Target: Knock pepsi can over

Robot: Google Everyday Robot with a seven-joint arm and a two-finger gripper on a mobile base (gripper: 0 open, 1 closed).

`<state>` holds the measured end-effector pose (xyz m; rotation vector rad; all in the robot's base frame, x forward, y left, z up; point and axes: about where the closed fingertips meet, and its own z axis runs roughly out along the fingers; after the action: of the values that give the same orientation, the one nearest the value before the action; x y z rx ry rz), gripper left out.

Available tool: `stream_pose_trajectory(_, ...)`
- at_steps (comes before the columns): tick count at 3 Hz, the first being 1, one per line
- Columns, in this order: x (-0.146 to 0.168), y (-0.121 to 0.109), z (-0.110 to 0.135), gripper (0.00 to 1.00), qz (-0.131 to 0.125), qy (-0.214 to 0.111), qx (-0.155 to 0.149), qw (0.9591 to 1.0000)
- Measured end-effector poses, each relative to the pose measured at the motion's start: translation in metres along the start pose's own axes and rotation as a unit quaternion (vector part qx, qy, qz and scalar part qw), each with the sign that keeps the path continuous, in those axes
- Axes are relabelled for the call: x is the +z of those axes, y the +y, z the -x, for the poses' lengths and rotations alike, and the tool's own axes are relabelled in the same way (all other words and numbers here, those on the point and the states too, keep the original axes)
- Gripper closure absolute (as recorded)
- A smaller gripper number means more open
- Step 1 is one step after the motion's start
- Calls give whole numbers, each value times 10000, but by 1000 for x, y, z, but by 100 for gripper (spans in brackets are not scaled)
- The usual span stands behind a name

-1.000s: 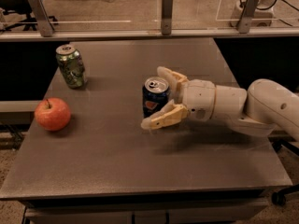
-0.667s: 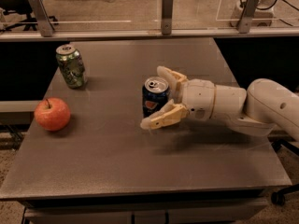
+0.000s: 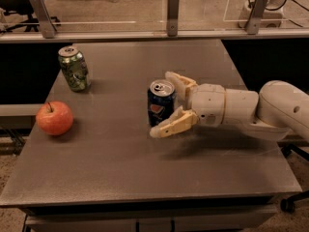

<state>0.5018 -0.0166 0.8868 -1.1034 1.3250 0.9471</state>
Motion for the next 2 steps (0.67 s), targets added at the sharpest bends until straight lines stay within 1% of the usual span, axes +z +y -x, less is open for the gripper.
stream_pose_trajectory(1, 0, 0, 0, 0, -2, 2, -2, 10000)
stream_pose_trajectory(2, 2, -6, -7, 0, -154, -18, -80, 9998)
